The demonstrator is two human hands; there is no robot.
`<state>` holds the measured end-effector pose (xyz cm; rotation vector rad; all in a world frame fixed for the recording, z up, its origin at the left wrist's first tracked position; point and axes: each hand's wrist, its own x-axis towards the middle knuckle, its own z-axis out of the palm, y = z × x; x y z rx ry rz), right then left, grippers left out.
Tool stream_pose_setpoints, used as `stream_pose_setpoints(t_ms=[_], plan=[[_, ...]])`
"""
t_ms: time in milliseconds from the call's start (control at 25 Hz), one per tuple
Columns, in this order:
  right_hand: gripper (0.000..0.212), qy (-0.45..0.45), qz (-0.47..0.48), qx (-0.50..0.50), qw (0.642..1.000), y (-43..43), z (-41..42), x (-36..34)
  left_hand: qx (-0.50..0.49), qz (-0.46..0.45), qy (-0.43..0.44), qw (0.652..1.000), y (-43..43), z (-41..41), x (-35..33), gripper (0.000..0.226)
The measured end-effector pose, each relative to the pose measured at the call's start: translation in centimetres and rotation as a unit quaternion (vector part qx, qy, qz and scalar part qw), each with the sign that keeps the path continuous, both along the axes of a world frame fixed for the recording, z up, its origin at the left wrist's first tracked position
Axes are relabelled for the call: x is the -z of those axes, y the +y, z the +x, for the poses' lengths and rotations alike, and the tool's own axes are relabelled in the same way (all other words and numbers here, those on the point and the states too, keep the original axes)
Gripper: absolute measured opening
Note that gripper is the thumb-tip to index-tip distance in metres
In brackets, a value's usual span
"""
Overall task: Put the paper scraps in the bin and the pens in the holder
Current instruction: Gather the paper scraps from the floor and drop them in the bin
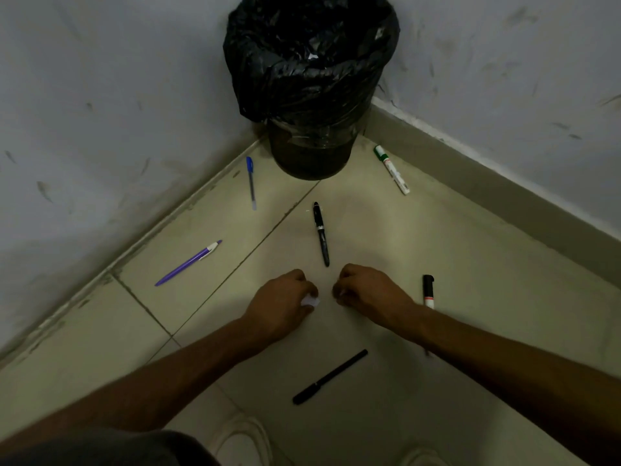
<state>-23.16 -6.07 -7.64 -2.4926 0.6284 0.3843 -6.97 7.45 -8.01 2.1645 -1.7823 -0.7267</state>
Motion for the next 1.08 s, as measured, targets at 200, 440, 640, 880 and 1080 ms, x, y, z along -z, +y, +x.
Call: stream_pose_setpoints(t_ms=[200,440,640,880,1080], plan=[[0.019,-0.025,0.024,0.032,0.999,-0.3,0.0,-0.3,0.007,0.008,-0.031,0.999,-0.1,-0.5,0.7,0.022],[0.009,-0.244,0.12,0.291,0.917,-3.2,1.3,-7.6,-0.193,-0.156,0.094,0.964,-2.4,2.5,-6.5,0.004],[0.004,-0.447,0.078,0.28,0.846,-8.5,7.4,-19.5,-0.21,-0.361,0.145,0.897,-10.6,7.8,-19.6,0.008],[0.004,-0.473,0.037,0.342,0.811,-15.6,15.7,-25.2,-0.194,-0.356,0.009,0.914,-20.5,12.9,-24.1,0.006],[0.005,-0.325,-0.059,0.311,0.891,-18.8,18.5,-22.4,-0.162,-0.172,-0.041,0.971,-23.4,14.7,-23.6,0.019]])
